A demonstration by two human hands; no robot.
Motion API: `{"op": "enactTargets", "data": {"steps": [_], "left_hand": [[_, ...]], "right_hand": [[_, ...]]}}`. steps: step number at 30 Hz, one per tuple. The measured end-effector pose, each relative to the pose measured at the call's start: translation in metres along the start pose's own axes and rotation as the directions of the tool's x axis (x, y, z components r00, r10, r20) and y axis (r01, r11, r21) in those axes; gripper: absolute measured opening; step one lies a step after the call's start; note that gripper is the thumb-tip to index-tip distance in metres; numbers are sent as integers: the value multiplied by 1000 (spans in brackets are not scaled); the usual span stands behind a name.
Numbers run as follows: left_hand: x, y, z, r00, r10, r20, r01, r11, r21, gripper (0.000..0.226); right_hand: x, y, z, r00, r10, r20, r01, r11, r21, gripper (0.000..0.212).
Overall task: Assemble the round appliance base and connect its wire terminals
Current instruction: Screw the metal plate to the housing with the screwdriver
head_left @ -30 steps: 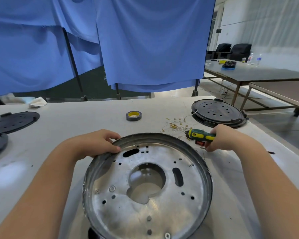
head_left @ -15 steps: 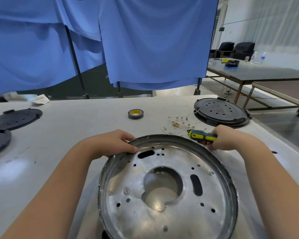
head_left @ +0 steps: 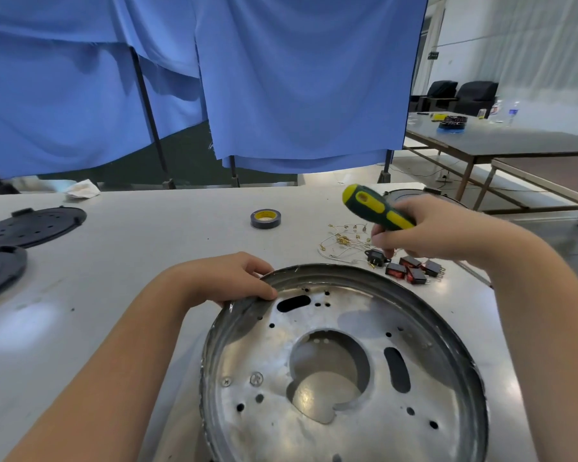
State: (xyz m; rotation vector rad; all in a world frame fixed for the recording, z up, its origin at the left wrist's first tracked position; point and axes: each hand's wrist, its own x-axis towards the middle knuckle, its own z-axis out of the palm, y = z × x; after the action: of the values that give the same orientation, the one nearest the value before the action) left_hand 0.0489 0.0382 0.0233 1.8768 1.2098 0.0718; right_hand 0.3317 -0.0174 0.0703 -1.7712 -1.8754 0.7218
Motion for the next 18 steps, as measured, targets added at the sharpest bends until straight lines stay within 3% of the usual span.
{"op": "enactTargets", "data": {"steps": [9,18], "left_hand": [[4,-1,1,1000,-28,9,28,999,-39,22],[6,1,1,999,-49,-1,49,998,-51,20]], "right_hand": [[5,1,13,994,84,64,-75,990,-119,28],[7,-10,25,996,30,81,-15,985,-172,29]]}}
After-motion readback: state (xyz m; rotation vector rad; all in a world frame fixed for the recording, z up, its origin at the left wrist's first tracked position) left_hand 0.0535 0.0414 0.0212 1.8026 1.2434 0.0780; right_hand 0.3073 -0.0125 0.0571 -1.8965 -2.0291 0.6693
